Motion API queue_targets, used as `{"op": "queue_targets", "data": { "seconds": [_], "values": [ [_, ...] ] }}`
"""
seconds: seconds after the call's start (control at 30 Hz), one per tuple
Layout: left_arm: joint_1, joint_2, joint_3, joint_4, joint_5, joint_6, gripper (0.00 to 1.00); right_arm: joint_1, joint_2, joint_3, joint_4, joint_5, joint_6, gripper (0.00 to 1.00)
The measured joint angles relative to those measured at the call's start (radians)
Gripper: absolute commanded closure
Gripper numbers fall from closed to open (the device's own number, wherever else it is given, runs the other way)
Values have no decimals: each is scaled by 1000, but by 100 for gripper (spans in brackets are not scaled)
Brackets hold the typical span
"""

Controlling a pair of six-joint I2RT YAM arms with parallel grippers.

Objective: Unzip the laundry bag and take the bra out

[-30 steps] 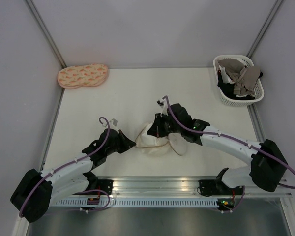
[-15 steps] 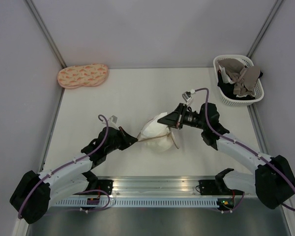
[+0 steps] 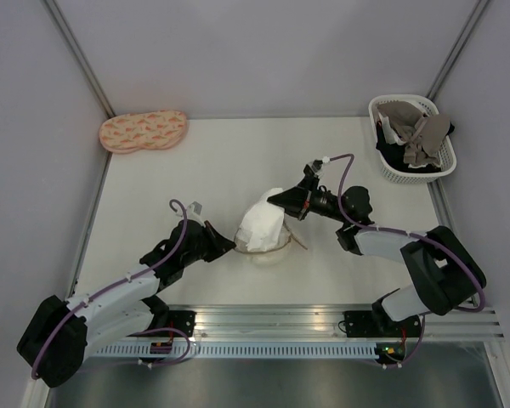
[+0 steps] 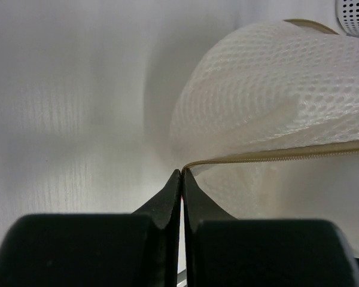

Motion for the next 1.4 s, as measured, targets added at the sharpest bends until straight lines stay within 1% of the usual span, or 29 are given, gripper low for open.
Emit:
{"op": "queue_targets", "data": {
  "seconds": [0.17,0.3,0.43,0.57,0.63,0.67,0.8,0.9,1.0,1.1,1.2,1.4],
  "values": [
    [0,31,4,3,5,0,98,5,12,77,49,-3,-4,100],
    [0,53,5,11,18,0,98,13,83,171,83,3,6,100],
    [0,61,13,14,29,0,98,18,135,246,78,6,13,99],
    [1,54,17,10,29,0,98,14,112,319,52,-10,-87,100],
    [1,38,16,2,28,0,98,3,55,380,-89,-19,-229,100],
    [1,24,15,-1,28,0,98,-8,24,424,-188,-16,-312,99],
    [1,-47,2,-11,28,0,98,-73,-72,673,-650,52,-643,99],
    [1,-89,-6,-31,28,0,98,-147,-100,805,-852,98,-801,100],
    [1,-119,-10,-61,28,0,98,-239,-100,895,-1030,174,-936,100],
    [1,-155,-12,-92,28,0,98,-325,-89,935,-1150,237,-1015,100],
    [1,-194,-15,-123,28,0,98,-422,-59,975,-1234,280,-1066,99],
    [5,-256,-20,-187,27,0,98,-621,31,1077,-1298,321,-1102,100]
  ]
}}
